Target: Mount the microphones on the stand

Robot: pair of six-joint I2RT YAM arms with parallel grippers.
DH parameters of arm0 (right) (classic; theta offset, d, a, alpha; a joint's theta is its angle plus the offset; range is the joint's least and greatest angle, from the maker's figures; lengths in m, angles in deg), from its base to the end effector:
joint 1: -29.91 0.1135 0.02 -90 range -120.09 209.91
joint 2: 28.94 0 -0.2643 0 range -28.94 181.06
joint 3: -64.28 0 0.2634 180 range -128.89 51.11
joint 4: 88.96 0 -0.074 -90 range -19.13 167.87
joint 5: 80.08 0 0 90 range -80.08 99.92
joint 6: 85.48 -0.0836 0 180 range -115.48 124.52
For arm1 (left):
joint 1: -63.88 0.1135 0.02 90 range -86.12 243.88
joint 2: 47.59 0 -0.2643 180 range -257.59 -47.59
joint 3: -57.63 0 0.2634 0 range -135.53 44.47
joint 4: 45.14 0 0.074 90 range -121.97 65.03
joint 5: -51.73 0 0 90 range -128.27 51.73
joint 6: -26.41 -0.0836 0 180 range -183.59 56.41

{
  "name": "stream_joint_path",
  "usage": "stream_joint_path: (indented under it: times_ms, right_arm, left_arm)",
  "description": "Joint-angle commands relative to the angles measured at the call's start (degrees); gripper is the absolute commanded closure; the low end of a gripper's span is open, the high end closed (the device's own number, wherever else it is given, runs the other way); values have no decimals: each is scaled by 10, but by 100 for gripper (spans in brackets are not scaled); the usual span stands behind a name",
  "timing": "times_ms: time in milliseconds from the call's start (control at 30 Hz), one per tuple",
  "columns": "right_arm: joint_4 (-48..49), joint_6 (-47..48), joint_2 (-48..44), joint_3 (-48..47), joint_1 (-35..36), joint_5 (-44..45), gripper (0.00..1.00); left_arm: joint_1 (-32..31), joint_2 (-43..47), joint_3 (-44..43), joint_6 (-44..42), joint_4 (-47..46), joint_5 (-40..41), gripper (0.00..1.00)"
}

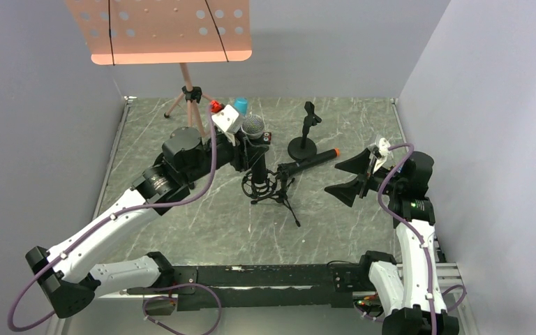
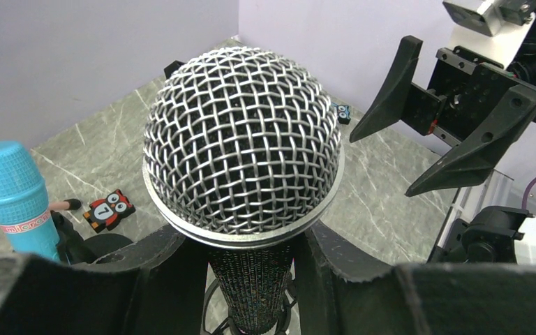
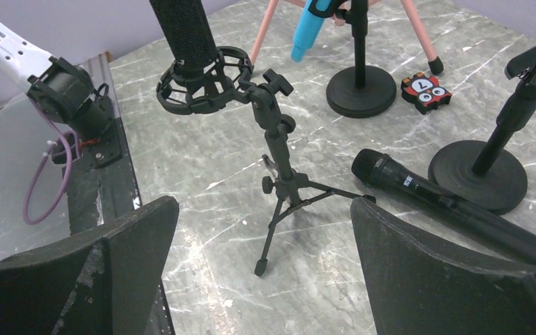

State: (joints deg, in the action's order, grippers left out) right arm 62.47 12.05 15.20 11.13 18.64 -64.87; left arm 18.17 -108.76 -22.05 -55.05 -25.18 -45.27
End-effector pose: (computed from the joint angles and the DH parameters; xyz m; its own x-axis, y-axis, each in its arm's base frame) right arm 0.1932 0.0438 0.3067 -0.2154 0.0079 -0.9765 -0.8763 0.4398 0.1968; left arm 0.2017 -0.2213 0.4247 -0.1356 -0.0721 -0.9881 0.7841 0.6018 -0.1515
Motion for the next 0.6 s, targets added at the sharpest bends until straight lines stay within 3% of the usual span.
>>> stream_joint_path:
  times_ms: [0,567]
  right_arm:
    - [22,9,-4,1,-2,2,0]
    - [20,10,2,2,-2,2,0]
  left_arm:
    - [12,-5,-18,-6,-44,0,100]
    - [16,29,35,37,-19,-64,100]
